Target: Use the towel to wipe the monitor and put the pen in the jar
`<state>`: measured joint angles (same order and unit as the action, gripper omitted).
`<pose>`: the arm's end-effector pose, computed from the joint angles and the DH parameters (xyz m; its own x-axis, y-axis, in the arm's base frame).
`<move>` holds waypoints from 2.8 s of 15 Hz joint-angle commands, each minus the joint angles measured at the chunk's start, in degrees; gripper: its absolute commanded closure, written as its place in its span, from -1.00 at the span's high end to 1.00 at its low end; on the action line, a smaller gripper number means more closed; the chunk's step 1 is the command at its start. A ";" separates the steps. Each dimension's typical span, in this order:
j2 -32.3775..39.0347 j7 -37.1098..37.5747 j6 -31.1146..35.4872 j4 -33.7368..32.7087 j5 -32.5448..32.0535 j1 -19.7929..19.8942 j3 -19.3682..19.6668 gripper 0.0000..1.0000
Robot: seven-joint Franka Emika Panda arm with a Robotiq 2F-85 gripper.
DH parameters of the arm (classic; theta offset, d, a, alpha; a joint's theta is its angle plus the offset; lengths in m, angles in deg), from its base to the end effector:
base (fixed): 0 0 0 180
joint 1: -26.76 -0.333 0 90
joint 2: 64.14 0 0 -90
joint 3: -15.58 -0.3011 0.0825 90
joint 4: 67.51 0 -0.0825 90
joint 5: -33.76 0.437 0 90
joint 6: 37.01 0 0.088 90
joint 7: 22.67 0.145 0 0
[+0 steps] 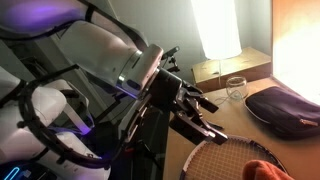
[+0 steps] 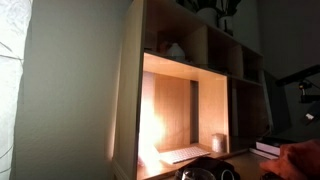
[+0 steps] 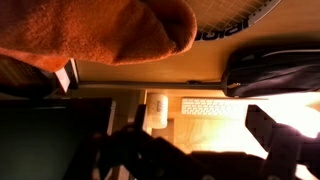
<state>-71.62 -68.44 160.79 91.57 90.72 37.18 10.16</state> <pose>0.4260 -0.1467 0.2336 0.7291 -0.2231 0.6471 -0.3738 -0.9217 0.1034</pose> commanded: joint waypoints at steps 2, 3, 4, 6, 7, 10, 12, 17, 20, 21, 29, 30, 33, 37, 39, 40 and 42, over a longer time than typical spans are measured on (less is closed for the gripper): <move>2.01 -11.69 0.16 0.00 8.88 4.95 -9.04 1.00; 1.88 -13.90 0.17 0.01 10.59 5.75 -10.74 1.00; 2.38 -16.27 0.18 0.01 12.92 6.10 -12.25 1.00; 2.69 -21.08 0.17 0.01 17.18 7.75 -15.39 1.00; 2.69 -23.01 0.17 0.01 18.77 8.38 -16.62 1.00; 2.49 -29.47 0.17 0.02 24.26 11.13 -20.88 1.00; 2.40 -33.69 0.16 0.02 27.86 13.42 -23.90 1.00; 2.88 -34.52 0.00 0.00 30.42 14.20 -25.94 1.00; 2.88 -34.68 0.00 -0.01 30.67 14.60 -26.54 1.00; 2.88 -34.68 0.00 -0.01 30.67 14.62 -26.54 1.00; 0.27 -46.41 0.06 -0.03 36.89 22.49 -34.38 1.00; -0.35 -49.27 0.02 -0.10 38.98 24.66 -37.06 1.00; -4.30 -57.80 0.03 0.69 46.39 34.54 -49.48 1.00; -10.84 -66.09 0.07 0.38 57.89 46.02 -67.90 1.00; -13.81 -66.84 0.08 0.03 61.90 50.42 -77.10 1.00; -15.10 -65.81 0.08 -0.07 62.86 52.42 -81.75 1.00; -17.29 -66.13 0.07 -1.79 64.81 58.20 -90.94 1.00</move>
<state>-83.68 -133.65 160.87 91.25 152.12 88.02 -69.58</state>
